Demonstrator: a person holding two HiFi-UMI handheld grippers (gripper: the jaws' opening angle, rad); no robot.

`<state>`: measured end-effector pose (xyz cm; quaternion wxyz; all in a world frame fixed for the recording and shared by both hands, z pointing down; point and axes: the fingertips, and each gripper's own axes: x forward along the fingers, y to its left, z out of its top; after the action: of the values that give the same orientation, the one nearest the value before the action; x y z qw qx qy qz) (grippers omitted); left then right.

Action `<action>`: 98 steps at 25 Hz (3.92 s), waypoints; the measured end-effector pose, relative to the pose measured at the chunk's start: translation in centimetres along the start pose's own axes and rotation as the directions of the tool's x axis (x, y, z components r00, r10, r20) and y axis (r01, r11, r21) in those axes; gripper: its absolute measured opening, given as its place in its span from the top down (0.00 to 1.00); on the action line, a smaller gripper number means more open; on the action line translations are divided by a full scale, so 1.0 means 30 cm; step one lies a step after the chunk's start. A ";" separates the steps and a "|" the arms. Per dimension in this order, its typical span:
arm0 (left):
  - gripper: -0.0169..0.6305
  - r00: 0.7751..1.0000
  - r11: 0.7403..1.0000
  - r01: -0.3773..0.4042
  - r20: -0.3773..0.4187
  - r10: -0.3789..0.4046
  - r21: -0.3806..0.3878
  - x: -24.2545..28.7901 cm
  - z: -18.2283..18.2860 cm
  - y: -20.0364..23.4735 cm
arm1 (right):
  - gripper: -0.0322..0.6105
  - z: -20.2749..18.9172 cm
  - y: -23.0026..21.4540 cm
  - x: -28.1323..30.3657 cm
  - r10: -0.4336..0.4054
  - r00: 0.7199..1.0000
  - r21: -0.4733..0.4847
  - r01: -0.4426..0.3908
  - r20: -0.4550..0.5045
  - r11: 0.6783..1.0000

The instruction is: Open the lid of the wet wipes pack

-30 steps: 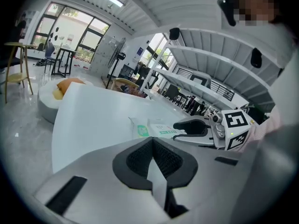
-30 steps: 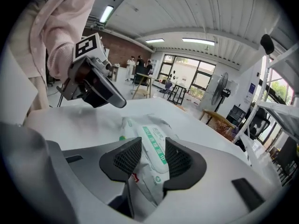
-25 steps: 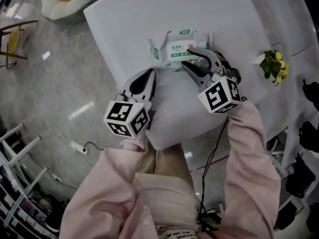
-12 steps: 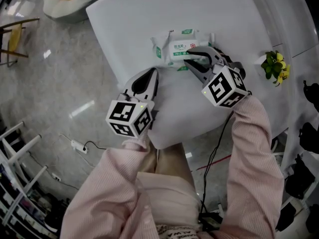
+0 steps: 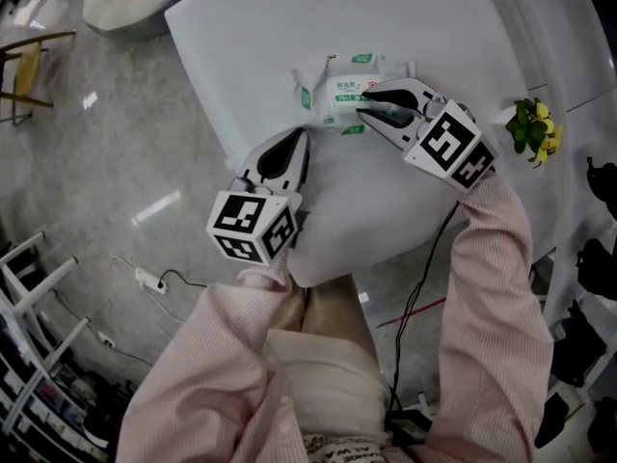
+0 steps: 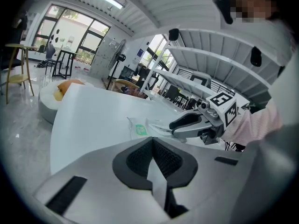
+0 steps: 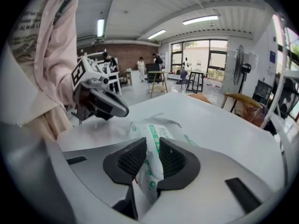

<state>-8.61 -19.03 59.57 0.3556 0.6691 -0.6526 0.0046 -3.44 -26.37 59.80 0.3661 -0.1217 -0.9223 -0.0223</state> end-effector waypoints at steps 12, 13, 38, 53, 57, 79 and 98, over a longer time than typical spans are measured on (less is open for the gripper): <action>0.97 0.999 1.000 -0.012 0.036 0.012 -0.004 0.009 0.046 -0.006 | 0.85 0.079 -0.073 -0.041 -0.002 0.995 0.089 -0.007 0.101 0.996; 0.97 0.999 1.000 -0.014 0.040 0.014 -0.005 0.010 0.050 -0.005 | 0.86 0.087 -0.082 -0.042 -0.011 0.994 0.081 0.003 0.105 0.997; 0.97 0.995 0.998 -0.058 0.076 0.061 -0.037 0.076 0.115 0.034 | 0.90 0.129 -0.284 0.040 -0.185 0.975 0.010 0.185 0.125 0.983; 0.97 0.995 0.998 -0.057 0.082 0.060 -0.030 0.070 0.133 0.018 | 0.88 0.149 -0.288 0.017 -0.284 0.934 0.085 0.272 0.218 0.959; 0.97 0.996 0.999 -0.052 0.078 0.052 0.000 0.043 0.156 -0.004 | 0.81 0.177 -0.295 -0.057 -0.404 0.867 0.208 0.355 0.290 0.911; 0.97 0.978 0.976 0.048 0.190 -0.089 0.212 -0.267 0.444 -0.157 | 0.95 0.328 -0.047 -0.465 -0.679 0.647 0.522 0.468 0.347 0.713; 0.97 0.947 0.945 0.085 0.270 -0.176 0.316 -0.423 0.609 -0.231 | 0.95 0.417 0.119 -0.742 -0.790 0.472 0.635 0.483 0.391 0.603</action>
<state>-12.79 -17.53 36.71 0.1482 0.7505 -0.6437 -0.0202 4.66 -25.91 35.33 0.0076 0.3288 -0.9401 0.0898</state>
